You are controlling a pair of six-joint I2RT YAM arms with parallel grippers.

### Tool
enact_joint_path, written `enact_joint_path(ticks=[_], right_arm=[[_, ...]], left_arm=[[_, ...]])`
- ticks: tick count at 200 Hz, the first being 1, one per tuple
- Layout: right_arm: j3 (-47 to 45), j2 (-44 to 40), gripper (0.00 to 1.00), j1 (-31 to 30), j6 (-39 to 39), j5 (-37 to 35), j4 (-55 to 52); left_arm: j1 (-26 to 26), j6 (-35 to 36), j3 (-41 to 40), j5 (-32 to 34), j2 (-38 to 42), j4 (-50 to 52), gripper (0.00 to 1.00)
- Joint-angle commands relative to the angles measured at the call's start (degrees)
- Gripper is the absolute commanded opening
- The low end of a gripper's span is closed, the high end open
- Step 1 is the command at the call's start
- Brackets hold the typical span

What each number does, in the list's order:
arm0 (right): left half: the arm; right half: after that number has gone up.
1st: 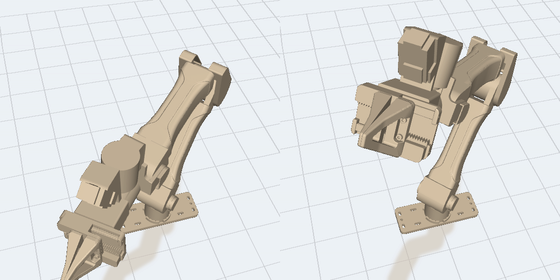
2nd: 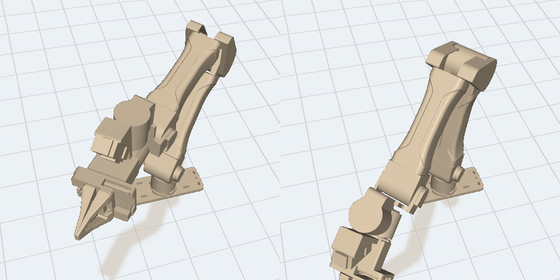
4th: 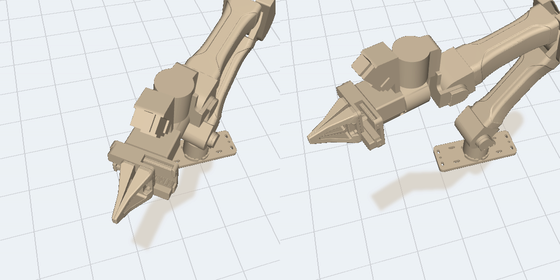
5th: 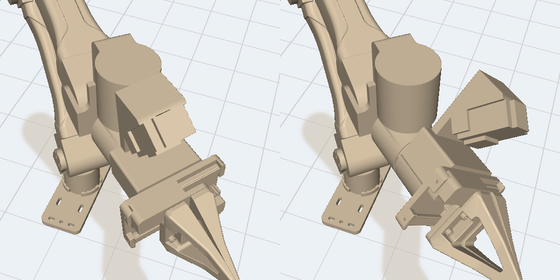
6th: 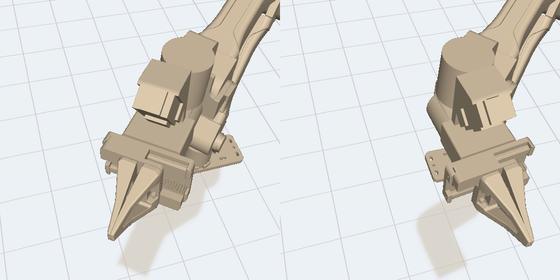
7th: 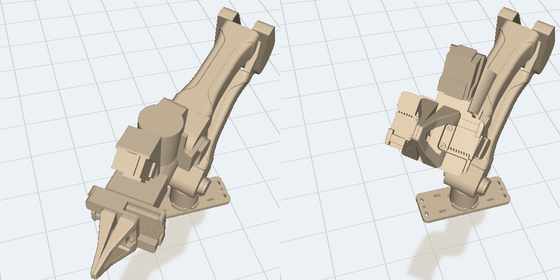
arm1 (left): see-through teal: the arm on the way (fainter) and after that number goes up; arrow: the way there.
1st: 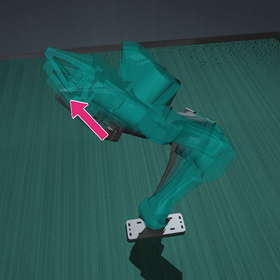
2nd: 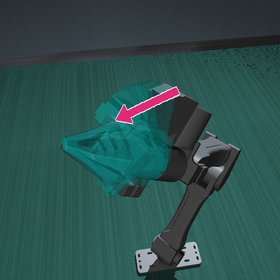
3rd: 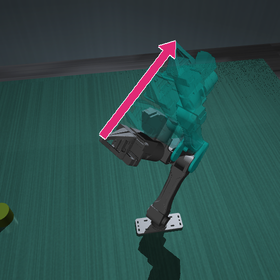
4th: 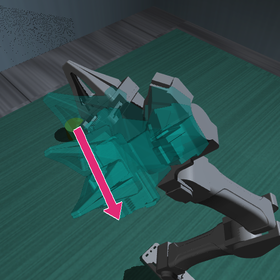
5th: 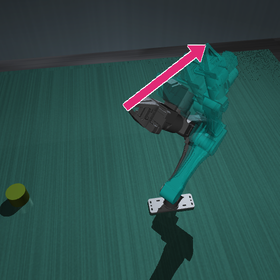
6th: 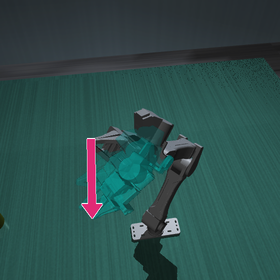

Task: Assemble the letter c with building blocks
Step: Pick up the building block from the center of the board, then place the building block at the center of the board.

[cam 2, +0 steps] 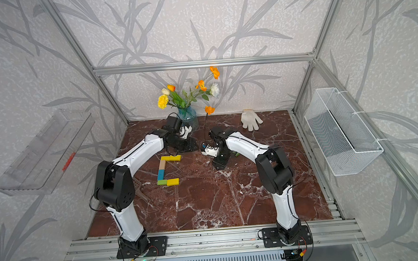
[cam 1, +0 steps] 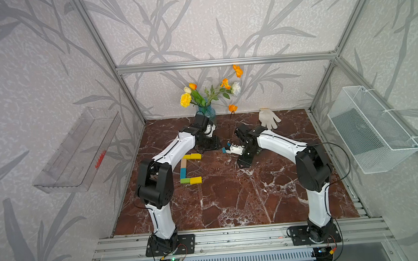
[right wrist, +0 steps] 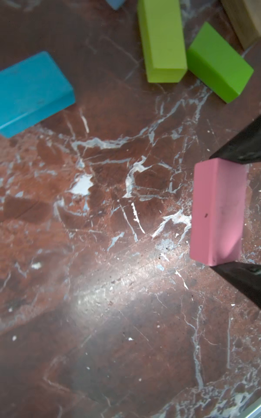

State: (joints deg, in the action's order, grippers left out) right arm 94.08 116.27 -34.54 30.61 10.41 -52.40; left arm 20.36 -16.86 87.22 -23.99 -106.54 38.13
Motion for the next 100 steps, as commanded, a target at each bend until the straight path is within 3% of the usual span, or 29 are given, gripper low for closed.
enact_joint_path(ticks=[1,45,100], right_arm=[[2.37,1.18,0.45,0.0,10.2,2.32,-3.69],[-2.4,-0.4,0.48,0.0,21.18,2.56,1.22],[-0.9,3.56,0.47,-0.65,23.77,0.09,1.95]], left_arm=[[-1.3,-2.28,-0.23,-0.56,-0.22,2.58,0.52],[-3.73,-4.04,0.3,-0.57,-1.41,4.65,0.5],[-4.82,-3.86,0.27,0.89,-1.1,5.71,0.5]])
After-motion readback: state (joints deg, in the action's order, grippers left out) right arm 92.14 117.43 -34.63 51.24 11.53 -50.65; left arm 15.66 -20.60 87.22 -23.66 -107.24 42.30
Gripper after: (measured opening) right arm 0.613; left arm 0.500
